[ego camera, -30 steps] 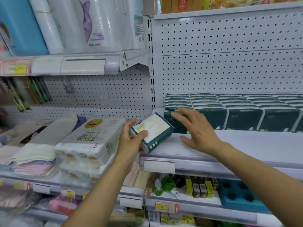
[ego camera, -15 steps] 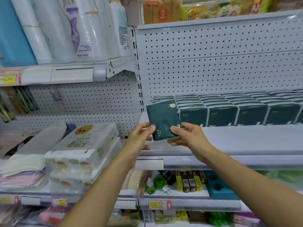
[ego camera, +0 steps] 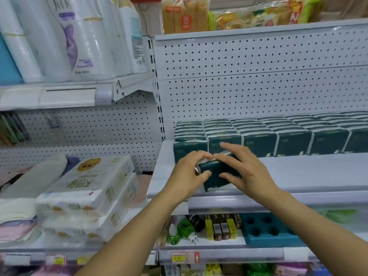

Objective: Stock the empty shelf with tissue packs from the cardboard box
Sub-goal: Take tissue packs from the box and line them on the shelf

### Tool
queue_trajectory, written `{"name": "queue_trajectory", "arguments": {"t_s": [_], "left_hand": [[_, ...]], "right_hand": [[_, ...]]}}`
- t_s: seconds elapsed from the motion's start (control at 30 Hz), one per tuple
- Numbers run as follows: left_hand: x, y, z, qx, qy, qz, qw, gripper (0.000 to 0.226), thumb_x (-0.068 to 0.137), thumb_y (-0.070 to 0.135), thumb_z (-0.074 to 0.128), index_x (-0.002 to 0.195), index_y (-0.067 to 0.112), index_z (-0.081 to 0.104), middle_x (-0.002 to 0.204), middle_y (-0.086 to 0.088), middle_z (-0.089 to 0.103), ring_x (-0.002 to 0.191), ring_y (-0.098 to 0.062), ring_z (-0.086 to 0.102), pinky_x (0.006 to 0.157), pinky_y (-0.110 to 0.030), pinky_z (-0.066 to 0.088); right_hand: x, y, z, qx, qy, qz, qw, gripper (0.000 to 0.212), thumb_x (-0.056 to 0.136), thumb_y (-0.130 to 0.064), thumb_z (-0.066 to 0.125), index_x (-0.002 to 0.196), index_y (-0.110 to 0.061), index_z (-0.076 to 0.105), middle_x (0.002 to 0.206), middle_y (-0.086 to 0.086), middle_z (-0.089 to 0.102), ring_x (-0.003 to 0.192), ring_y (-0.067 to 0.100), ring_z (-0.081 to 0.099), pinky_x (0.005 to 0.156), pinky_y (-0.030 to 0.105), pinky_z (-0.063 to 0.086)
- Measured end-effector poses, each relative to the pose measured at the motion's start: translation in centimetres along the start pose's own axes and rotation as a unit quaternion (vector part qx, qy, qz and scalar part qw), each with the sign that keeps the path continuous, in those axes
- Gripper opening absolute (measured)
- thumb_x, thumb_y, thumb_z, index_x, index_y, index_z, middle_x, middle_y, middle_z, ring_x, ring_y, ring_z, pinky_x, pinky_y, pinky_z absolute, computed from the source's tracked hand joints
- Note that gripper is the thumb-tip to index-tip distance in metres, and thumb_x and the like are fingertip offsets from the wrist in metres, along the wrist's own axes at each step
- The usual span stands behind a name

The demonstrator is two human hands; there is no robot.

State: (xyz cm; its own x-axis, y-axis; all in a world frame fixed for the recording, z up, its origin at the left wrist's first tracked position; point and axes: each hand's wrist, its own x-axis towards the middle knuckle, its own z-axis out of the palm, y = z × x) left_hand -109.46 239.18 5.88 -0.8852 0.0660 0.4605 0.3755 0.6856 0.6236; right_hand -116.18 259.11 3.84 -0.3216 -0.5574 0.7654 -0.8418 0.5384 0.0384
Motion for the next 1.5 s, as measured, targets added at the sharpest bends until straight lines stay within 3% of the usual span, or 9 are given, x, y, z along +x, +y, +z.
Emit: {"name": "queue_trajectory", "arguments": {"t_s": [0.13,0.3,0.5,0.7,0.93,1.13,1.3,1.37,1.5], "left_hand": [[1.3,-0.7,1.3,-0.036,0.042,-0.003,0.998,0.035,0.089,0.024,0.07,0.122,0.03,0.06,0.119,0.011,0.057,0.107,-0.002,0.053,0.094,-0.032,0.05],[2.7,-5.4,-0.3,0.156,0.153,-0.033,0.975,0.052,0.092,0.027,0.067,0.14,0.028,0.047,0.144,0.01,0.044,0.134,-0.009,0.032,0.11,-0.026,0.028],[4.7,-9.6,-0.8,0.318,0.039,0.017,0.947,0.088,0.087,0.029,0.071,0.156,0.029,0.016,0.163,0.011,0.012,0.15,-0.01,0.002,0.116,-0.023,-0.004],[6.4,-11.3,0.1,0.397,0.071,0.091,0.911,0.102,0.059,0.033,0.092,0.144,0.02,0.038,0.144,-0.002,0.049,0.135,-0.021,0.034,0.117,-0.035,0.022],[7.1,-11.1,0.8,0.358,0.094,0.074,0.926,0.088,0.057,0.02,0.093,0.135,0.016,0.052,0.137,-0.002,0.054,0.127,-0.025,0.051,0.102,-0.035,0.045],[7.1,-11.1,0.8,0.365,0.092,0.063,0.924,0.086,0.06,0.021,0.09,0.135,0.019,0.048,0.137,0.001,0.051,0.127,-0.021,0.045,0.104,-0.033,0.043],[7.2,-10.1,0.1,0.397,0.056,0.044,0.915,0.084,0.072,0.034,0.08,0.145,0.024,0.039,0.144,0.003,0.044,0.134,-0.018,0.038,0.119,-0.04,0.014],[6.9,-9.3,-0.3,0.385,0.053,0.023,0.921,0.084,0.08,0.041,0.074,0.15,0.025,0.031,0.151,0.004,0.036,0.141,-0.017,0.029,0.121,-0.042,0.004],[4.1,-6.7,-1.1,0.356,0.113,0.035,0.927,0.077,0.082,0.046,0.071,0.147,0.023,0.037,0.148,0.002,0.044,0.139,-0.019,0.036,0.12,-0.046,0.008]], "right_hand": [[-1.4,2.7,0.9,-0.013,-0.006,0.062,0.998,0.044,0.078,-0.018,0.078,0.119,-0.015,0.064,0.117,0.005,0.058,0.106,0.024,0.052,0.073,0.04,0.056],[-0.7,6.0,1.9,-0.06,0.0,0.116,0.991,0.045,0.076,-0.012,0.08,0.118,-0.012,0.065,0.112,0.007,0.059,0.103,0.027,0.053,0.071,0.039,0.054],[0.8,7.6,4.4,-0.123,-0.02,0.077,0.989,0.062,0.068,-0.026,0.086,0.125,-0.019,0.062,0.119,0.003,0.062,0.105,0.027,0.055,0.075,0.042,0.053],[1.6,8.5,5.9,-0.166,-0.01,0.057,0.984,0.063,0.07,-0.029,0.084,0.128,-0.019,0.06,0.136,-0.001,0.058,0.128,0.022,0.051,0.102,0.04,0.033],[2.6,9.7,7.0,-0.132,-0.023,0.035,0.99,0.065,0.067,-0.02,0.087,0.127,-0.014,0.061,0.134,0.002,0.059,0.128,0.025,0.05,0.11,0.036,0.025],[2.8,9.4,7.0,-0.136,-0.04,0.047,0.989,0.064,0.065,-0.019,0.085,0.124,-0.015,0.06,0.13,0.003,0.059,0.122,0.023,0.049,0.106,0.041,0.03],[3.0,7.9,6.0,-0.134,-0.097,0.11,0.98,0.063,0.072,-0.032,0.08,0.128,-0.02,0.055,0.143,0.004,0.047,0.13,0.025,0.045,0.111,0.051,0.031],[2.9,6.6,5.3,-0.123,-0.088,0.128,0.98,0.061,0.078,-0.036,0.076,0.131,-0.02,0.053,0.148,0.003,0.041,0.137,0.025,0.038,0.114,0.053,0.027],[2.2,3.0,3.4,-0.09,-0.024,0.127,0.987,0.056,0.085,-0.035,0.069,0.135,-0.018,0.05,0.151,0.003,0.038,0.139,0.025,0.034,0.115,0.052,0.024]]}}
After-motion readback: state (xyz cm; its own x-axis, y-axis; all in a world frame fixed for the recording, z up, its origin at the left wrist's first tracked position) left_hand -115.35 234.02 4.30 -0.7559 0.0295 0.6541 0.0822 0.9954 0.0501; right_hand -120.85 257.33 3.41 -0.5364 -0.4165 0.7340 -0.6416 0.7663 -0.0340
